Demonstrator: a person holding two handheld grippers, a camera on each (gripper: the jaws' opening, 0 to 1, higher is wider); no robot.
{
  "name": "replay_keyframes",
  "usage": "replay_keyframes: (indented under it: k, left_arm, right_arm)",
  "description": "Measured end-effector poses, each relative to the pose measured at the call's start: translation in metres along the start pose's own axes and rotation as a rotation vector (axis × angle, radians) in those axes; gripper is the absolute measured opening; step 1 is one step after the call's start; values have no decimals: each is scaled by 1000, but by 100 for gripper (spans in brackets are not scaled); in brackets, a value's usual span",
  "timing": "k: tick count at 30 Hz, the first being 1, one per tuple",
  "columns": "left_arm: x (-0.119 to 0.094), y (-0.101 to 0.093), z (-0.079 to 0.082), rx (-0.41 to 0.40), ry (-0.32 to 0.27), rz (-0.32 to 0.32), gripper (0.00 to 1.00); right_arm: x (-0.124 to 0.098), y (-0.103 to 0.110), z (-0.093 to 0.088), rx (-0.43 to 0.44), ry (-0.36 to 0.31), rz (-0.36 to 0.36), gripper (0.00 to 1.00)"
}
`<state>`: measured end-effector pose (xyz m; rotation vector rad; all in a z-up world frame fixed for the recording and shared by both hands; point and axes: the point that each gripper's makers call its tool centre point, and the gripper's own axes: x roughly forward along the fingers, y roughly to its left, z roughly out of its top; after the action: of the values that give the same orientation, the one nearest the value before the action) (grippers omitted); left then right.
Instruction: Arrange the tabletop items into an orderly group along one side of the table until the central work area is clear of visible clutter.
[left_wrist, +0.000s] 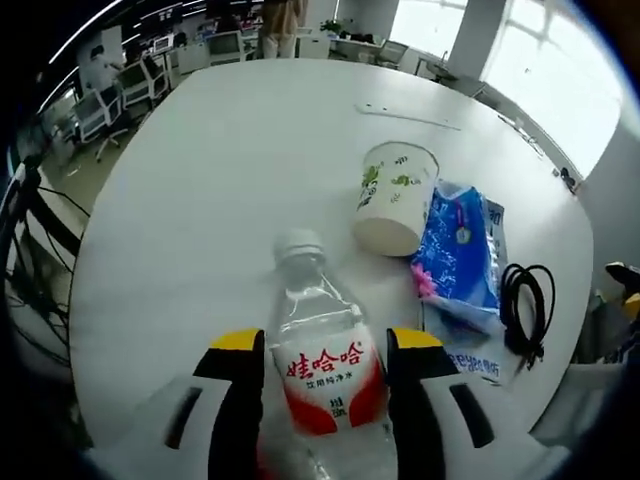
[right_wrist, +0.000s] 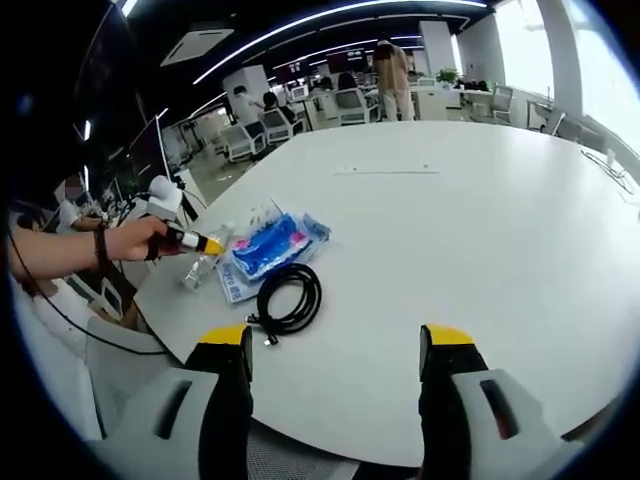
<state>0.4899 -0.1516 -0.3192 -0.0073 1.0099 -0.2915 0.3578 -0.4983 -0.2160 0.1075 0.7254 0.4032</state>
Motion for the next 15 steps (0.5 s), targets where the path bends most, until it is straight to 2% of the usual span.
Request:
replay_keyframes:
  k: [6, 15]
  left_arm:
    - [1, -1, -3, -35, 13, -25, 45]
    - [-2, 1, -4, -27, 13, -24, 40]
  right_arm:
    - [2, 2, 1, -3, -2, 5, 67]
    - [4, 5, 1, -1, -1, 11, 67]
